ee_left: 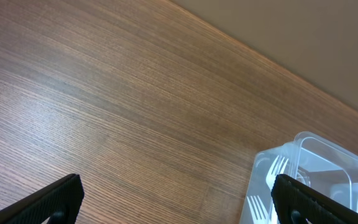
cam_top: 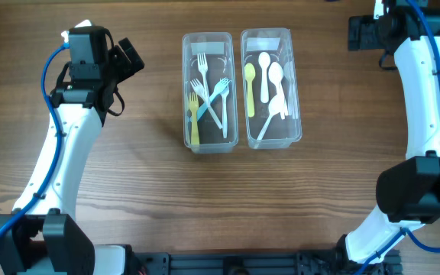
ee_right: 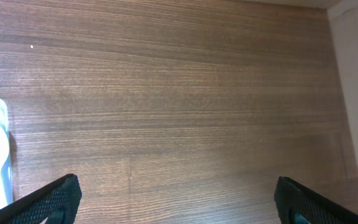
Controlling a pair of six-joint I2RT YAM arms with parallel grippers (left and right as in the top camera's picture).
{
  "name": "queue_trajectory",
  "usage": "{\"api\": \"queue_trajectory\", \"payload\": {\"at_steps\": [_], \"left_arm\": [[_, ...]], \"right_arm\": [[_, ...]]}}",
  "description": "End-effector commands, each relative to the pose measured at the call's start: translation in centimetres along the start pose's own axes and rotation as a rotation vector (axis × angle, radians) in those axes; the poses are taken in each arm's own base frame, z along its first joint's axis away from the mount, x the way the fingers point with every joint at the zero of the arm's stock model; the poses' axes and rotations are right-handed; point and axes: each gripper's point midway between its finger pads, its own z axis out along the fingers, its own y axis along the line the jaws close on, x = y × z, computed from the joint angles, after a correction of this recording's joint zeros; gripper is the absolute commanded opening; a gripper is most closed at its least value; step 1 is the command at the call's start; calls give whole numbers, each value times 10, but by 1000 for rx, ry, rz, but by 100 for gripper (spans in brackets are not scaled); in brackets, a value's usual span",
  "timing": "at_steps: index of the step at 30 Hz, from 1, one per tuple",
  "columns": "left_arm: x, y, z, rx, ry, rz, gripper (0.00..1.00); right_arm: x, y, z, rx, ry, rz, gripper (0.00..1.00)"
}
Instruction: Pack container
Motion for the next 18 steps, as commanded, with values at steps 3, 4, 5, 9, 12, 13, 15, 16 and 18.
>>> {"api": "queue_trajectory", "payload": {"at_steps": [3,4,5,9,12,13,15,16,18], "left_arm": [[-13,-7,-11,30,-32,-2,100],[-13,-7,-11,30,-32,-2,100],[-13,-7,-11,30,-32,-2,100],[-13,-7,-11,30,-32,-2,100],[-13,-7,-11,30,-32,-2,100],[-13,-7,-11,30,-32,-2,100],[-13,-7,-11,30,-32,-2,100],[-13,-7,-11,30,-32,-2,100],[-13,-7,-11,30,-32,-2,100]], "right_arm": [[-3,-2,0,17,-6,-5,100],[-7,-5,-13,18,-32,-1,100],[-13,-6,-33,17,-75,3,100],[-33,-3,-138,-10,-301,7,100],[-32,7,-225,-49,-485,-22,100],[-30,3,-243,-30,-523,-60,100],[-19,7,-288,-96,-625,-102,100],[-13,11,-308,-154,-681,-108,100],[0,22,-355,-306,-838,-130,100]]}}
